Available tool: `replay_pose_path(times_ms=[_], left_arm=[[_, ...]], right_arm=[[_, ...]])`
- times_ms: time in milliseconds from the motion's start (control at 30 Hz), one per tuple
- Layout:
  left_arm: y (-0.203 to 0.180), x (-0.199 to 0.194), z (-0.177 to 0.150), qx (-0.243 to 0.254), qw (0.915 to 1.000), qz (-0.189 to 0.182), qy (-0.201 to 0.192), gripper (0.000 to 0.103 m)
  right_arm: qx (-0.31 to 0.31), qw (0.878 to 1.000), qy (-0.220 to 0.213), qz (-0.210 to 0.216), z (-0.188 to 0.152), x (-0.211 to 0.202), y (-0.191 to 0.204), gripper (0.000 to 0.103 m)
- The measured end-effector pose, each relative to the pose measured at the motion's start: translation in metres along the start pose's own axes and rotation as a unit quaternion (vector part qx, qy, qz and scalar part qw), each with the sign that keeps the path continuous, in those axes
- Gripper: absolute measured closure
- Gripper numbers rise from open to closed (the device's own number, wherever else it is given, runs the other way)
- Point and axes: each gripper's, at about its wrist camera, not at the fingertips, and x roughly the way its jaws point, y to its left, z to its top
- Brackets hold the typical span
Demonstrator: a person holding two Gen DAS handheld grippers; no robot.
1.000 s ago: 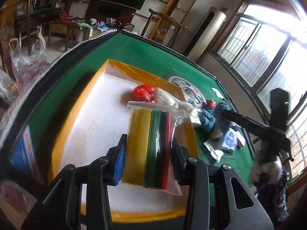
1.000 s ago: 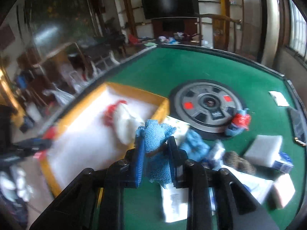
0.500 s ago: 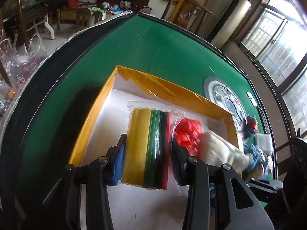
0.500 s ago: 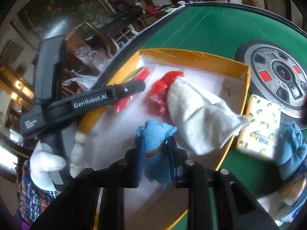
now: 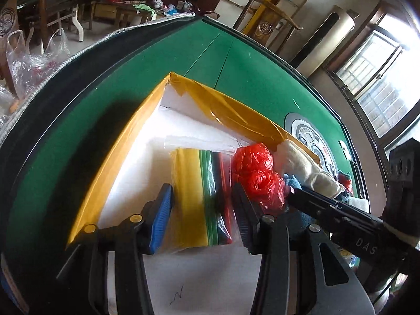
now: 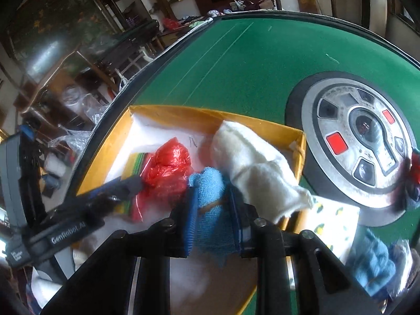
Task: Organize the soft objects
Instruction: 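Open both grippers and withdraw from the box toward the pile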
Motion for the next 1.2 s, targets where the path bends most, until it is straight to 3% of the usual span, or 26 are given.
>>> replay_pose_path(times_ms=[133,300,533,667,833,1000,1200], left_arm=[[0.004,-0.003,-0.001,-0.017,0.9997,-0.019,0.004,0.055],[0.01,-0.021,0.0,-0.06,0.9967,-0.054,0.007,0.051],[-0.015,-0.083,-0.017,-0.068,0.9919,-0.1,-0.04,0.03],[-0.055,-0.103,-0.043,-0.014,0.991,-0.124,-0.048,0.03],[-0.116,-0.079,-0.073,0.059,0.9901,-0.128,0.002,0.03],[-0.164,-0.048,-0.091,0.094,0.9886,-0.111,0.04,0.03],[-0.209,-0.013,-0.092,0.156,0.9859,-0.054,0.031,0.03]], right_arm=[[0.016,0.999,-0.031,0.037,-0.007,-0.02,-0.003,0.049],[0.009,0.995,-0.091,0.043,-0.023,-0.072,-0.019,0.046],[0.023,0.984,-0.178,-0.023,-0.073,-0.151,-0.08,0.031],[0.079,0.975,-0.197,-0.067,-0.099,-0.168,-0.139,0.031],[0.12,0.961,-0.22,-0.114,-0.129,-0.184,-0.201,0.031],[0.136,0.96,-0.224,-0.101,-0.139,-0.189,-0.225,0.031],[0.119,0.962,-0.232,-0.087,-0.143,-0.192,-0.222,0.031]])
